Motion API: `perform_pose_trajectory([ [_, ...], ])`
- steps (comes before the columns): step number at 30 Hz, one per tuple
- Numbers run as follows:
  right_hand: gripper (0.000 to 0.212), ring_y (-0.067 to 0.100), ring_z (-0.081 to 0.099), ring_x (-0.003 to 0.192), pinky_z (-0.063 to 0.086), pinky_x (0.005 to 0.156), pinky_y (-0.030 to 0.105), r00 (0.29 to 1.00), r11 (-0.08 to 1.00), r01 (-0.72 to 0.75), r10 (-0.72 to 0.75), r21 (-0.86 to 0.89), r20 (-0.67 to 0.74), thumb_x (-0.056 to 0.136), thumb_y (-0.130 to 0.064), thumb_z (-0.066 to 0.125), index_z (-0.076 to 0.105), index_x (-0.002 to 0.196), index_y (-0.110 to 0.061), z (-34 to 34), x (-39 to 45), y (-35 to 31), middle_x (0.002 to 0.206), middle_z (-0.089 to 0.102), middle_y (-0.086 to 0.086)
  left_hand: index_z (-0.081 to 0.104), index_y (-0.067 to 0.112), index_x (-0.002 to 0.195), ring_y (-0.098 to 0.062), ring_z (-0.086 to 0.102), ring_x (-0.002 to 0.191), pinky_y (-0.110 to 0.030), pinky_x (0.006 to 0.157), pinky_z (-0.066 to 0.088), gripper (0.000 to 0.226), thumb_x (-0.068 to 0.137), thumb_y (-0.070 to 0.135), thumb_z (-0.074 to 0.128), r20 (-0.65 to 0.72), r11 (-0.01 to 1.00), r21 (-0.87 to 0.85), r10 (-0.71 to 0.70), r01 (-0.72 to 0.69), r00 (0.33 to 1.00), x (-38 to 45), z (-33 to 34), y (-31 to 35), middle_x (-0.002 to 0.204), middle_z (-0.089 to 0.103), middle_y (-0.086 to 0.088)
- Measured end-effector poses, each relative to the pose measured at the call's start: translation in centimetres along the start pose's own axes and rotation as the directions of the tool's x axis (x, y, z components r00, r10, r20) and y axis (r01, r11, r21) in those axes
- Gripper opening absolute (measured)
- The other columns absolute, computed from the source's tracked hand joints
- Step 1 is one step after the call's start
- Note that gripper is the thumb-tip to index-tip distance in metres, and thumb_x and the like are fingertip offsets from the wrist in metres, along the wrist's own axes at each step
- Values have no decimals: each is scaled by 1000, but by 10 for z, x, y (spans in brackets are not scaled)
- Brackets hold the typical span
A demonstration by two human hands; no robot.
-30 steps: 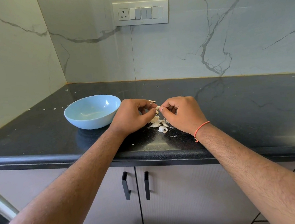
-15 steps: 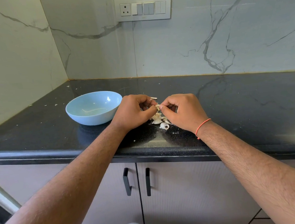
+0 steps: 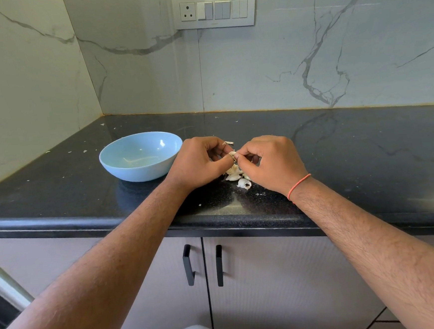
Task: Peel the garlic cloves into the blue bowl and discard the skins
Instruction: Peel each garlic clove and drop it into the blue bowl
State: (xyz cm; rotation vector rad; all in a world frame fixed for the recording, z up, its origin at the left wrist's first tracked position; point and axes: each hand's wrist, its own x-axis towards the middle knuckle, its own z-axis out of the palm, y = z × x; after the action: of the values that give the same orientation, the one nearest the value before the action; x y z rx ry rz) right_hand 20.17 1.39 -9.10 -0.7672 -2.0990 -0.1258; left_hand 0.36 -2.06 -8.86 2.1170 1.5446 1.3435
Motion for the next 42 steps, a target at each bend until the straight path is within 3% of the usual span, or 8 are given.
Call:
perform_pose_trajectory([
  [15, 8, 6, 64, 60, 57, 58, 28, 998, 998, -47, 49, 49, -38, 85, -24, 76, 82, 80, -22, -2, -1, 0, 69, 72, -11, 77, 23, 83, 1, 65, 61, -12, 60, 48, 6, 86, 25, 82, -24, 999, -33, 0, -1, 1000, -1, -1, 1, 70, 73, 12],
  [31, 8, 0, 66, 60, 51, 60, 13, 995, 989, -96, 97, 108, -4, 85, -23, 79, 83, 79, -22, -2, -2, 2, 68, 74, -13, 73, 20, 84, -3, 62, 67, -20, 65, 54, 7, 90, 22, 75, 19, 999, -23, 28, -27, 999, 0, -2, 0, 75, 72, 6],
  [34, 8, -4, 64, 59, 44, 59, 7, 993, 981, -119, 120, 152, 3, 85, -19, 79, 84, 79, -21, -2, -2, 2, 66, 72, -14, 71, 21, 84, -1, 58, 64, -20, 63, 51, 8, 91, 21, 74, 21, 998, -23, 52, -51, 998, 0, -2, 0, 73, 69, 9],
  [42, 9, -1, 66, 63, 42, 60, 6, 979, 938, -203, 186, 282, 84, 88, -17, 80, 84, 81, -20, -6, -2, 4, 69, 71, -23, 66, 25, 85, 1, 54, 60, -15, 63, 45, 10, 94, 21, 69, 27, 998, -13, 59, -59, 998, 0, -2, 0, 68, 61, 25],
])
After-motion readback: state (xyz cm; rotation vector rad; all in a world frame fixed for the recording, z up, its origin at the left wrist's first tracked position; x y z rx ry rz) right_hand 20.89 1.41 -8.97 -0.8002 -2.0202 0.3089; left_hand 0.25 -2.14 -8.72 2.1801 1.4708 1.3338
